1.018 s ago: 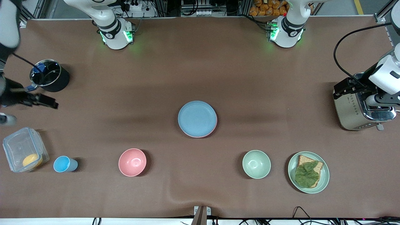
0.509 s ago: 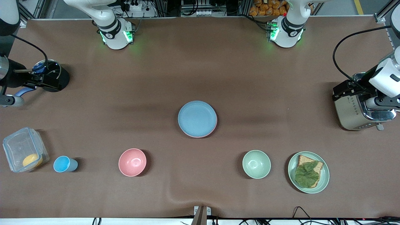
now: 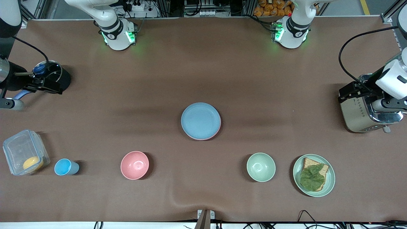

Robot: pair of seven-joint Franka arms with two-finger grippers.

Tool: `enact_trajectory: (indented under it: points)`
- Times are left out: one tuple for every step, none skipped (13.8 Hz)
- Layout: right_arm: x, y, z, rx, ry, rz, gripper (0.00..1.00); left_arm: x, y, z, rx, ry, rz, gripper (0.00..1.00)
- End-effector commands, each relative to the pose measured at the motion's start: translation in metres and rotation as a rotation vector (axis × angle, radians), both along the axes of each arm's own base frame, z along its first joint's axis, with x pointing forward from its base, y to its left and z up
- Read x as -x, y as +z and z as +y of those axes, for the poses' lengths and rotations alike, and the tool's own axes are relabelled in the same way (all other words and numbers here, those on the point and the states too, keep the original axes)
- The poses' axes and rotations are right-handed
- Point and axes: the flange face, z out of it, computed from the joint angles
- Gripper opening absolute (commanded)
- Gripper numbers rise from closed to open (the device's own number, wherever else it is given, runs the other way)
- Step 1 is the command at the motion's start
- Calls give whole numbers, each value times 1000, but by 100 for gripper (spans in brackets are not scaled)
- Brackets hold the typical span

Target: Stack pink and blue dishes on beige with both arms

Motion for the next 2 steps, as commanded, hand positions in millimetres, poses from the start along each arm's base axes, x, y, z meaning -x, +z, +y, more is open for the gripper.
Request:
enact_trajectory:
  points:
    - [2, 2, 3, 24, -10, -7, 100, -1, 3, 1, 25, 3, -1, 100]
    - [1, 1, 2, 19, -12, -7, 100, -1, 3, 1, 25, 5, -1, 100]
